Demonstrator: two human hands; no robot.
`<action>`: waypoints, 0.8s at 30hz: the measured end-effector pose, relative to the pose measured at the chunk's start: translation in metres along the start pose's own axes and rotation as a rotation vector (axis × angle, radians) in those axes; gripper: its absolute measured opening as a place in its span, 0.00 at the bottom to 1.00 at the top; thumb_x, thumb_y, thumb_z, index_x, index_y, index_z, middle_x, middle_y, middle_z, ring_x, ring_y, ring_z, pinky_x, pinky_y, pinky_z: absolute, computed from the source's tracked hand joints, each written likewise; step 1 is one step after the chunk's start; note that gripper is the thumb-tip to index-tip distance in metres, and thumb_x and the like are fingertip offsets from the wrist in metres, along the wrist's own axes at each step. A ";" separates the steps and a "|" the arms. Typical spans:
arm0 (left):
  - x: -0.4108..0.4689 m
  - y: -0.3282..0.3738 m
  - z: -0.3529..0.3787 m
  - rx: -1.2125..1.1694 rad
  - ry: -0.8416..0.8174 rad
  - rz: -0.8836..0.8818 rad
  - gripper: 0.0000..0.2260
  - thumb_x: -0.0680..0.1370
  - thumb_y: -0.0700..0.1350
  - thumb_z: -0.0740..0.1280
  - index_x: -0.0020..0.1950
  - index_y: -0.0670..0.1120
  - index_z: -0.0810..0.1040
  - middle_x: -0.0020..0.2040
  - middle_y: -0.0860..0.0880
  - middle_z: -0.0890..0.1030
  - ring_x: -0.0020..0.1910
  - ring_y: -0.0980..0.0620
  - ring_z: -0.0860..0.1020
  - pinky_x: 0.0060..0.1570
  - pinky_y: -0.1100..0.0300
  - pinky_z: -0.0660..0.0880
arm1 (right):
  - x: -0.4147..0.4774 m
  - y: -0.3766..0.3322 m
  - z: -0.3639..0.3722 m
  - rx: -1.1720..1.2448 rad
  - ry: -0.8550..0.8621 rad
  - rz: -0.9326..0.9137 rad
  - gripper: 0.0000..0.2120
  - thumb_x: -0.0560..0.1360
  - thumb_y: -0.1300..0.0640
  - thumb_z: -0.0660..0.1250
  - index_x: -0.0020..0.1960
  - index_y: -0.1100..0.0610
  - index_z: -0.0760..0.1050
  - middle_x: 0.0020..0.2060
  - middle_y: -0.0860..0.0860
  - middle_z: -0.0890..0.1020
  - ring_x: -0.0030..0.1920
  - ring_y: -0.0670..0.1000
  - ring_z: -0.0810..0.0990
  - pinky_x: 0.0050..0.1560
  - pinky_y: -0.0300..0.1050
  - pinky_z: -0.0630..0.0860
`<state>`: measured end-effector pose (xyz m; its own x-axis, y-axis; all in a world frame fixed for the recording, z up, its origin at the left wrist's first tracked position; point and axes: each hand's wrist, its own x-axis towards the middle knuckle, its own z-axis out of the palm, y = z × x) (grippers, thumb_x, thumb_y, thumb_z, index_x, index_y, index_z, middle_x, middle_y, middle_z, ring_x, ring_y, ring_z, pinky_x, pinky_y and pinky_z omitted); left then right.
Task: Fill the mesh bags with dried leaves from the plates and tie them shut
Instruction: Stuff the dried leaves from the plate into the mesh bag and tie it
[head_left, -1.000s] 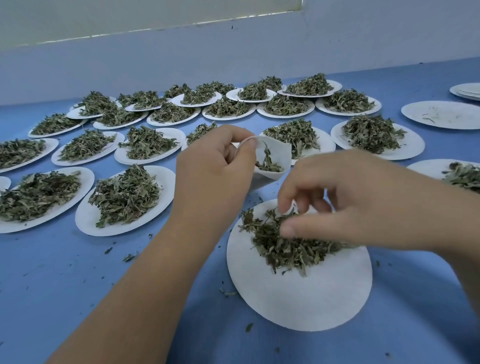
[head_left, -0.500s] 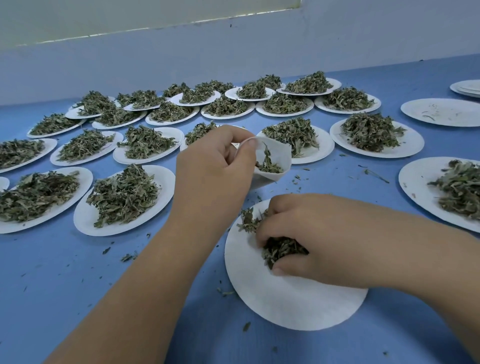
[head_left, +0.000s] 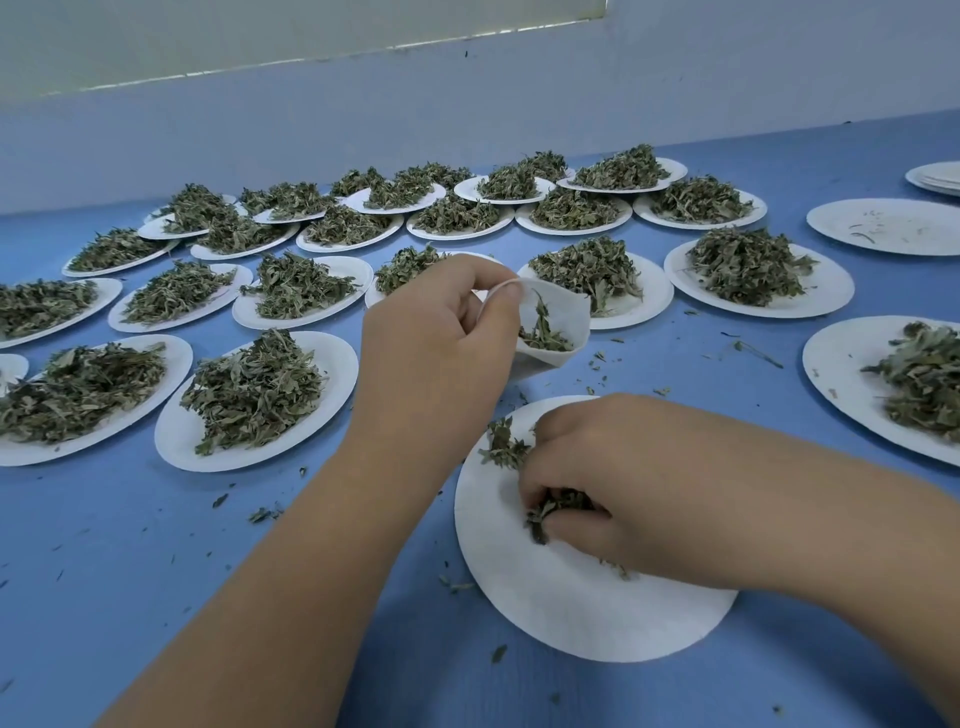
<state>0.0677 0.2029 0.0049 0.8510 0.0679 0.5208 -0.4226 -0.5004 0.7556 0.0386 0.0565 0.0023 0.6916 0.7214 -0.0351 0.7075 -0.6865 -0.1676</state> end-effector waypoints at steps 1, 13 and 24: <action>0.000 0.000 0.000 -0.001 0.004 -0.001 0.07 0.78 0.43 0.66 0.42 0.52 0.80 0.30 0.42 0.72 0.27 0.54 0.69 0.27 0.69 0.64 | 0.000 0.001 0.000 0.015 0.004 -0.006 0.07 0.78 0.51 0.60 0.52 0.46 0.76 0.43 0.42 0.69 0.46 0.44 0.72 0.47 0.42 0.73; 0.000 0.001 -0.002 -0.011 0.020 0.027 0.07 0.78 0.43 0.66 0.42 0.51 0.80 0.26 0.45 0.67 0.25 0.58 0.64 0.26 0.70 0.62 | -0.010 0.033 -0.029 0.735 0.122 -0.069 0.03 0.73 0.54 0.71 0.47 0.48 0.81 0.34 0.42 0.80 0.34 0.40 0.76 0.35 0.32 0.72; -0.003 -0.001 0.000 -0.022 -0.038 0.059 0.06 0.79 0.43 0.65 0.44 0.49 0.80 0.27 0.44 0.66 0.25 0.56 0.63 0.26 0.70 0.62 | -0.015 0.051 -0.042 1.134 0.448 -0.147 0.10 0.67 0.52 0.71 0.46 0.55 0.82 0.34 0.49 0.79 0.34 0.47 0.73 0.34 0.36 0.72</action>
<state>0.0660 0.2035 0.0028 0.8355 0.0053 0.5495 -0.4787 -0.4839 0.7326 0.0702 0.0070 0.0353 0.7627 0.5368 0.3607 0.4113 0.0277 -0.9111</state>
